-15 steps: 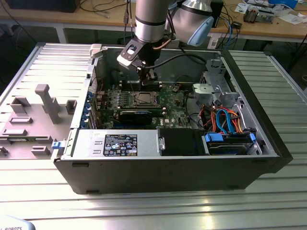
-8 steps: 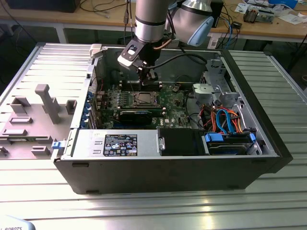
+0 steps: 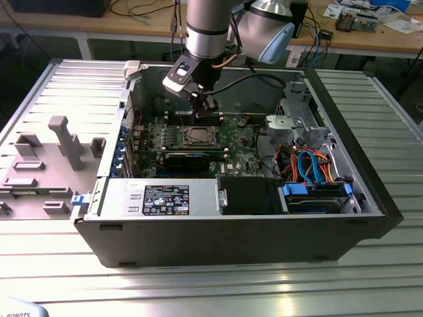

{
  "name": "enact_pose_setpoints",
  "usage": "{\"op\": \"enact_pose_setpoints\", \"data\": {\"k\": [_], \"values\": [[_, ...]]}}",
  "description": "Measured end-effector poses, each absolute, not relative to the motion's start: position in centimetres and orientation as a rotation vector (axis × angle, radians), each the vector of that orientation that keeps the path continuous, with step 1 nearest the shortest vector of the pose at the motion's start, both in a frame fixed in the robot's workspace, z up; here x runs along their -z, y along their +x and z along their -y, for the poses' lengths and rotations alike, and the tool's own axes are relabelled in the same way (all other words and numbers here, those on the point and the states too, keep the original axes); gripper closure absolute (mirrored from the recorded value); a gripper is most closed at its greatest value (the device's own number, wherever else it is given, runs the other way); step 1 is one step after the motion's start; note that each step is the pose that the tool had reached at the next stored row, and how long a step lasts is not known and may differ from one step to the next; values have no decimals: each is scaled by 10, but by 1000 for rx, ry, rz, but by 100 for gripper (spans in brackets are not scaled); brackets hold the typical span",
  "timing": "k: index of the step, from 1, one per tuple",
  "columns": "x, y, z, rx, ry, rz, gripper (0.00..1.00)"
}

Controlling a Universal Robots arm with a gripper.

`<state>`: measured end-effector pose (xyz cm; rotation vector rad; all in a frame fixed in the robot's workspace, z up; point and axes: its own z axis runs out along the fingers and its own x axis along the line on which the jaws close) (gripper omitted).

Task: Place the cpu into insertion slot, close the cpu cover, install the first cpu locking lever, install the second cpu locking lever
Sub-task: 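Install the first cpu locking lever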

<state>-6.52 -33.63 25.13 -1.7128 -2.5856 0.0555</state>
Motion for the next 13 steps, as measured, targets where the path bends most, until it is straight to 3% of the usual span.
{"op": "enact_pose_setpoints", "data": {"k": [13], "values": [[-251, -65, 336, -57, -1652, 2626, 89]]}}
